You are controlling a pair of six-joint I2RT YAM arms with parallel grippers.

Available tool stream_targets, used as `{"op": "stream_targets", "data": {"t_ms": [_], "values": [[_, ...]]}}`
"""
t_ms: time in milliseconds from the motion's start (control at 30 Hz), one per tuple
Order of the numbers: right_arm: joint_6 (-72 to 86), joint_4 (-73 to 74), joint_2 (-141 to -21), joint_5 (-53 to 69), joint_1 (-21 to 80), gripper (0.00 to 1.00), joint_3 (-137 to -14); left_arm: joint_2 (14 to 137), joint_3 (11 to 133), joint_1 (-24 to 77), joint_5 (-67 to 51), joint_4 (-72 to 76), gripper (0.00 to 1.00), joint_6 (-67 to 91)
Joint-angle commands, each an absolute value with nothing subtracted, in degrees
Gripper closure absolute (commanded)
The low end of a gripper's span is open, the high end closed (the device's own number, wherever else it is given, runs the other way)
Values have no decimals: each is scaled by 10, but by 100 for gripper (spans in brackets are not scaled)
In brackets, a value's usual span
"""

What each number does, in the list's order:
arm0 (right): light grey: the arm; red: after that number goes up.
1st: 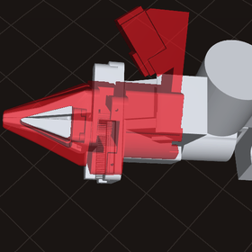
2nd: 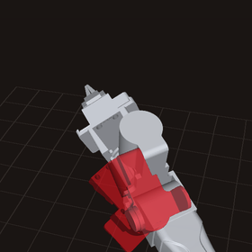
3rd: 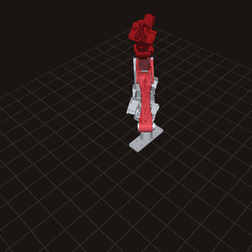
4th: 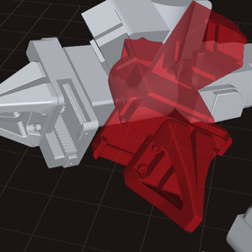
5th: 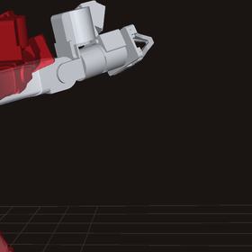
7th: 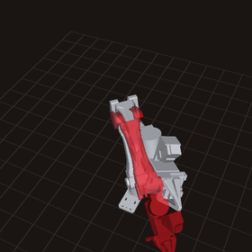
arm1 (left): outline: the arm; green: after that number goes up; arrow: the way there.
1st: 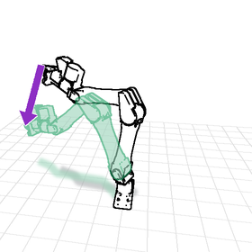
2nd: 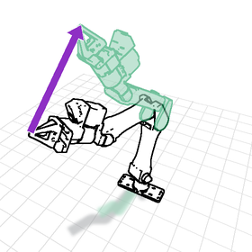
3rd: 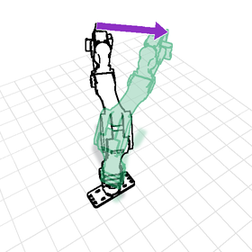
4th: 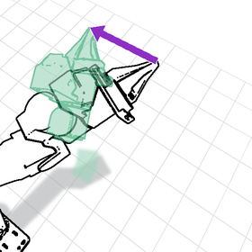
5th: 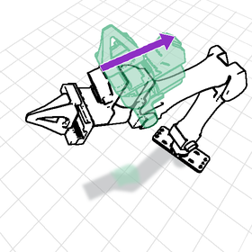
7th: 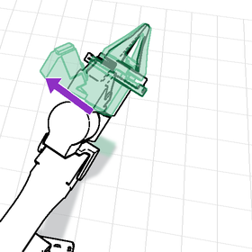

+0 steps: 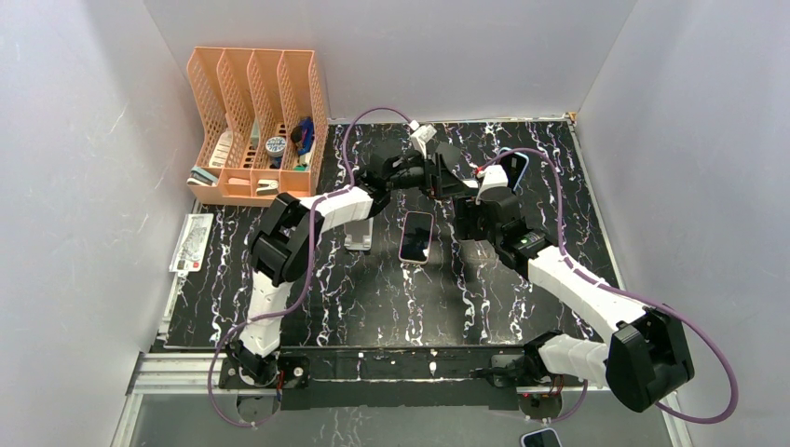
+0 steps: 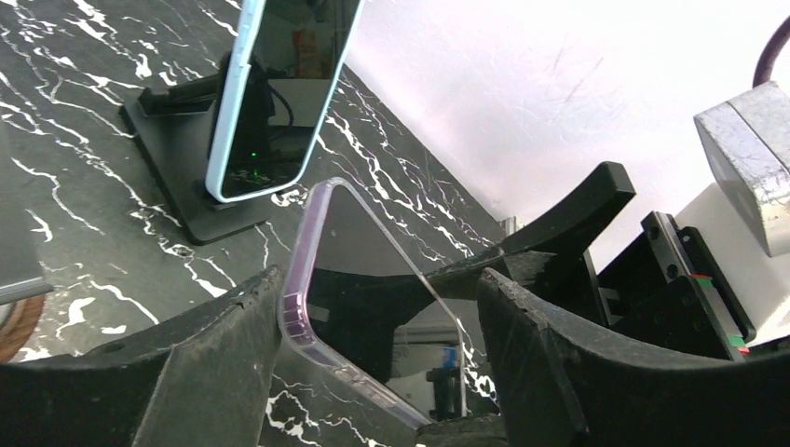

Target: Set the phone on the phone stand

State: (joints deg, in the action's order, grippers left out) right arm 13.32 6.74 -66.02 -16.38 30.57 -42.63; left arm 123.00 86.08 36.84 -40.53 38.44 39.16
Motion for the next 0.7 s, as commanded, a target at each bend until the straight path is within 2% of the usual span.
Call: {"op": "stream_targets", "data": {"t_ms": [0, 100, 300, 600, 667], "values": [[127, 31, -643, -178, 310, 55, -460, 1210, 860, 378, -424, 408, 33, 399], [126, 29, -642, -177, 310, 56, -461, 1215, 864, 383, -430, 409, 39, 403], [123, 33, -632, -180, 313, 56, -465, 1223, 863, 393, -428, 408, 42, 397], [117, 36, -613, -191, 314, 55, -465, 1229, 858, 395, -411, 396, 39, 389], [117, 33, -613, -189, 314, 55, -463, 1233, 860, 395, -413, 396, 44, 397]]}}
